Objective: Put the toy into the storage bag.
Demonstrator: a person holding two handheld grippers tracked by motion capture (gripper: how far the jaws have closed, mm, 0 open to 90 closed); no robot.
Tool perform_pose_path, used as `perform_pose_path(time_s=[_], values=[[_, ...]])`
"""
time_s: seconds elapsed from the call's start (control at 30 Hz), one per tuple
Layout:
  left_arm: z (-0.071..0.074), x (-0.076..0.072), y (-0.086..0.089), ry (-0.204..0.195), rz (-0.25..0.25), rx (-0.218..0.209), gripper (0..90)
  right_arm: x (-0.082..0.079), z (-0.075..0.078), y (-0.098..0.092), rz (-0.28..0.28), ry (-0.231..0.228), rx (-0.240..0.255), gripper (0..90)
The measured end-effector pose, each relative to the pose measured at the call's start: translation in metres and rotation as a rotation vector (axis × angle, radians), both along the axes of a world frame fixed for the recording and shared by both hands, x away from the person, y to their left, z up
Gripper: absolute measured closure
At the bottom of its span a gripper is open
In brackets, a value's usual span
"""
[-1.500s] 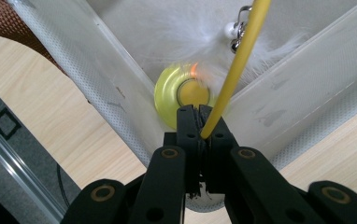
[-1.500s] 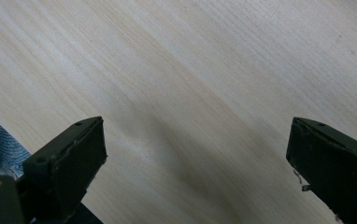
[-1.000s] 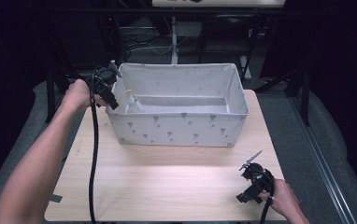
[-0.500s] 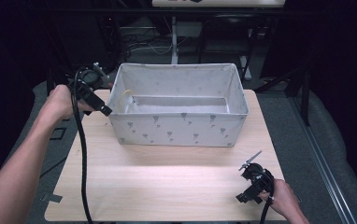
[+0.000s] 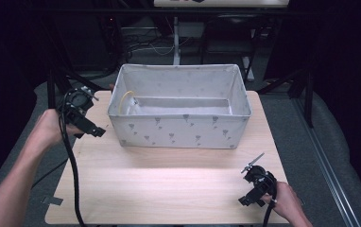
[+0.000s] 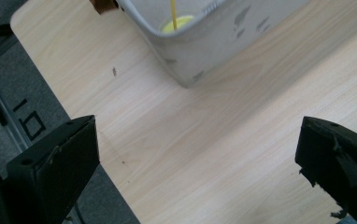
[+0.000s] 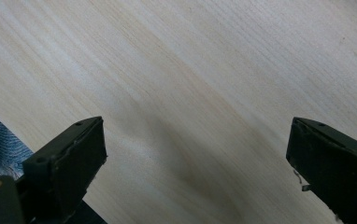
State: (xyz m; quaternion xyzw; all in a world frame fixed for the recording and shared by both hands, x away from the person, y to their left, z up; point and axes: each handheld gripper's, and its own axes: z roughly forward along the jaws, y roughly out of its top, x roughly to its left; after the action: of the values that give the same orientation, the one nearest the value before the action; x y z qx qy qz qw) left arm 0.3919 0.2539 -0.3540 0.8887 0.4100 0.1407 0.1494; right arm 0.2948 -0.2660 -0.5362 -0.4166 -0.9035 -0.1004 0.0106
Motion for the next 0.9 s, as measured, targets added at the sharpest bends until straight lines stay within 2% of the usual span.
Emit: perform_pose_path(time_s=[0.13, 0.33, 0.43, 0.47, 0.5, 0.57, 0.6, 0.63, 0.7, 0.77, 0.8, 0.83, 0.87, 0.9], values=[[-0.027, -0.016, 0.008, 0.002, 0.014, -0.014, 0.1, -0.001, -0.001, 0.001, -0.015, -0.008, 0.011, 4.4], [-0.066, -0.032, 0.018, 0.039, 0.039, -0.033, 0.1, -0.001, -0.002, 0.001, -0.016, -0.007, 0.009, 4.5], [-0.082, -0.037, 0.022, 0.046, 0.052, -0.040, 0.1, -0.001, -0.001, 0.001, -0.011, -0.010, -0.005, 4.5], [-0.082, -0.037, 0.022, 0.046, 0.052, -0.040, 0.1, -0.001, -0.001, 0.001, -0.011, -0.010, -0.005, 4.5], [-0.088, -0.039, 0.023, 0.047, 0.057, -0.040, 0.1, -0.001, -0.002, 0.001, -0.018, -0.007, 0.010, 4.5], [-0.101, -0.043, 0.026, 0.052, 0.066, -0.051, 0.1, -0.001, -0.002, 0.001, -0.020, -0.007, 0.009, 4.4], [-0.101, -0.043, 0.026, 0.052, 0.066, -0.051, 0.1, -0.001, -0.002, 0.001, -0.020, -0.007, 0.009, 4.4], [-0.112, -0.047, 0.026, 0.052, 0.071, -0.054, 0.1, -0.001, -0.002, 0.001, -0.020, -0.007, 0.010, 4.5], [-0.123, -0.049, 0.026, 0.063, 0.071, -0.058, 0.1, -0.001, -0.002, 0.001, -0.020, -0.006, 0.009, 4.5], [-0.133, -0.052, 0.025, 0.061, 0.075, -0.066, 0.1, -0.001, -0.002, 0.001, -0.020, -0.006, 0.008, 4.5], [-0.133, -0.052, 0.025, 0.061, 0.075, -0.066, 0.0, -0.001, -0.002, 0.001, -0.020, -0.006, 0.008, 4.5], [-0.144, -0.054, 0.023, 0.059, 0.076, -0.069, 0.1, -0.001, -0.002, 0.001, -0.019, -0.006, 0.008, 4.5], [-0.144, -0.054, 0.023, 0.059, 0.076, -0.069, 0.0, -0.001, -0.002, 0.001, -0.018, -0.006, 0.008, 4.5], [-0.154, -0.058, 0.022, 0.047, 0.084, -0.062, 0.1, -0.001, -0.003, 0.001, -0.017, -0.005, 0.006, 4.5]])
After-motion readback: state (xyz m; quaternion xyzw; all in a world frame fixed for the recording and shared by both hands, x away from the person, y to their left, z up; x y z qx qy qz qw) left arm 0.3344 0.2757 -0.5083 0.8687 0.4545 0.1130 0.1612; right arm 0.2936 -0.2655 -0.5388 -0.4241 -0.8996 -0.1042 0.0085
